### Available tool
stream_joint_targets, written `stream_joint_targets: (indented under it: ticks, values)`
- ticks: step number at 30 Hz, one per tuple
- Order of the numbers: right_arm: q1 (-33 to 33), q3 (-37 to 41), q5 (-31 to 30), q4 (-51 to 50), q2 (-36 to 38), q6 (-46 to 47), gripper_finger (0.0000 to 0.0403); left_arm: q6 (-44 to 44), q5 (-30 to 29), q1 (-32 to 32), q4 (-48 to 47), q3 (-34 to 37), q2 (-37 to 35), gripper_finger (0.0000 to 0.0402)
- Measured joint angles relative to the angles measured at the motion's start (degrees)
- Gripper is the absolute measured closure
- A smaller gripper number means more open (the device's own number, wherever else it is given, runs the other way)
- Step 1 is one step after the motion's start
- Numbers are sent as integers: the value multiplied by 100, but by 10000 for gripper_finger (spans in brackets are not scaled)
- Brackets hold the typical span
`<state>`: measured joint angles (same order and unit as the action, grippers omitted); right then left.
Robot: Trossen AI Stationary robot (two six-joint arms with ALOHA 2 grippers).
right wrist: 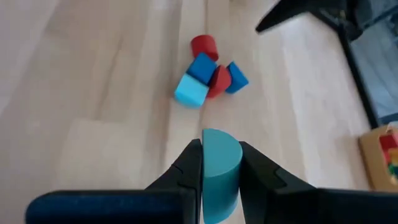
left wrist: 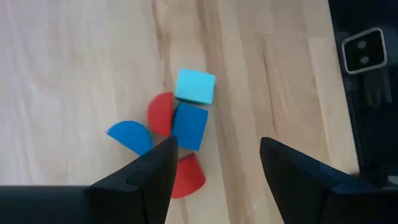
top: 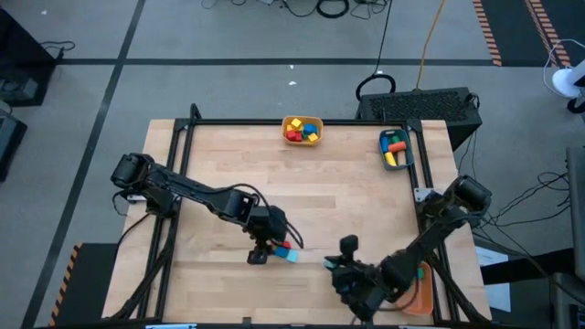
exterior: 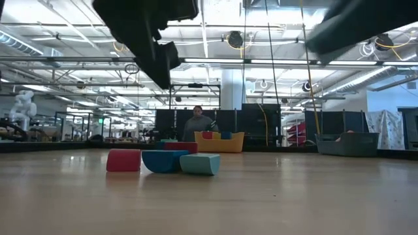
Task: Sort blocks by size
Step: Put the light blue half circle block into the orange bin
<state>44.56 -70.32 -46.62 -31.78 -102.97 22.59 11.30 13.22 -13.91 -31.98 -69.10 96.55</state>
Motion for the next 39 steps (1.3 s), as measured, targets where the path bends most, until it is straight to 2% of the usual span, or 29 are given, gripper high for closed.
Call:
stream_joint_targets:
  ticks: [5, 11, 14, 20, 26, 31, 36, 39]
  values:
    - [368, -2, -8, -467, 45, 882, 349, 24, -147, -138, 10, 2, 0, 171]
    - [708, -2, 47, -1241, 45, 2088, 348, 40, -1361, -271, -5, 2, 2, 171]
    - [884, -2, 110, -1628, 45, 2690, 348, 38, -1704, -273, -6, 4, 2, 171]
    - [1171, -2, 863, -2149, 45, 3798, 347, 36, -1812, -273, -3, 4, 4, 171]
    - [1379, -11, 1675, -2495, 45, 4502, 347, 34, -1826, -267, 11, 4, 7, 171]
    - [1425, -204, 2162, -2775, 45, 4732, 347, 28, -2101, -267, 89, 7, 7, 171]
    - [1445, -761, 2418, -3519, 47, 4731, 347, 16, -2411, -267, 183, 7, 7, 171]
    - [1478, -1002, 2938, -3922, 51, 4731, 347, 22, -2534, -267, 182, 9, 7, 171]
